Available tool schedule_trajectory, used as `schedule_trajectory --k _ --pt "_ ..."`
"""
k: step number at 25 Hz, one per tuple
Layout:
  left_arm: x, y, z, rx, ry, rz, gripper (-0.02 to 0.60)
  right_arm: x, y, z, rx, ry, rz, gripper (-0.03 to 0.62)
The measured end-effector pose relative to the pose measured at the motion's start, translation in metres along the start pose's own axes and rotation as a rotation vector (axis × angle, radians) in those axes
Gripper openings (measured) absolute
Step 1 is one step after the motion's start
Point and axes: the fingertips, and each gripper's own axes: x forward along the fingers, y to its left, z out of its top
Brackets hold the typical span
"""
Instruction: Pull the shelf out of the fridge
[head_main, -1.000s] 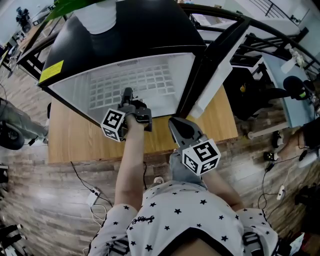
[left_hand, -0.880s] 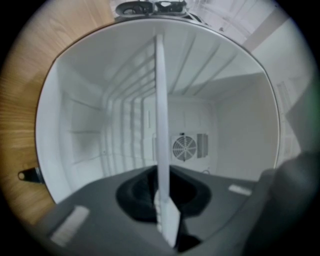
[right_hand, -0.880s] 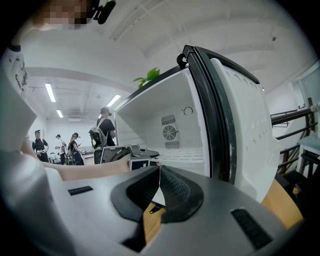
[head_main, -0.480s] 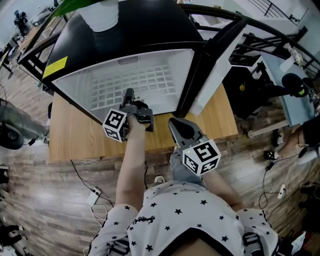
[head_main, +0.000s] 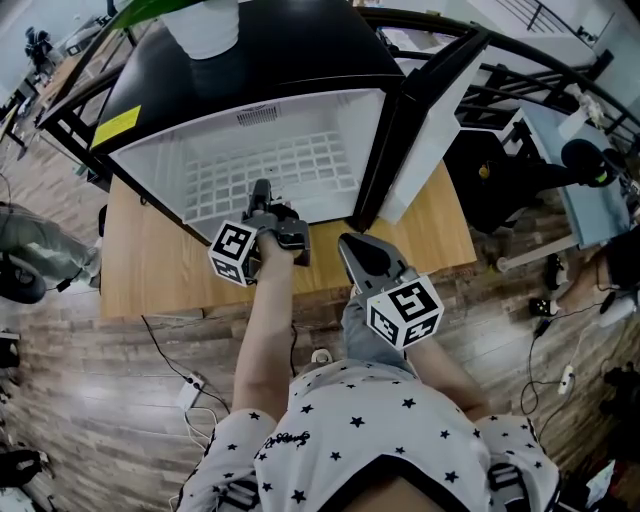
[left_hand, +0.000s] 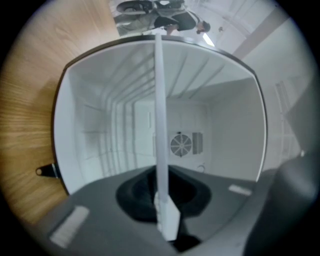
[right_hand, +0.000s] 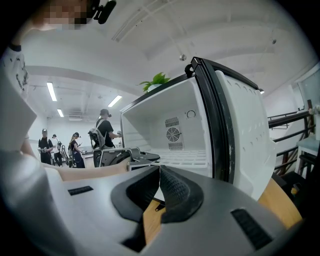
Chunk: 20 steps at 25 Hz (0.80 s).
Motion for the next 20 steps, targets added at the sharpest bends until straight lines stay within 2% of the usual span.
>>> schedule_trajectory --k 20 --pt "-0.027 -0.003 -0.008 -0.001 0.005 0.010 0.031 -0.023 0.014 0.005 0.000 -0.021 -0.014 0.021"
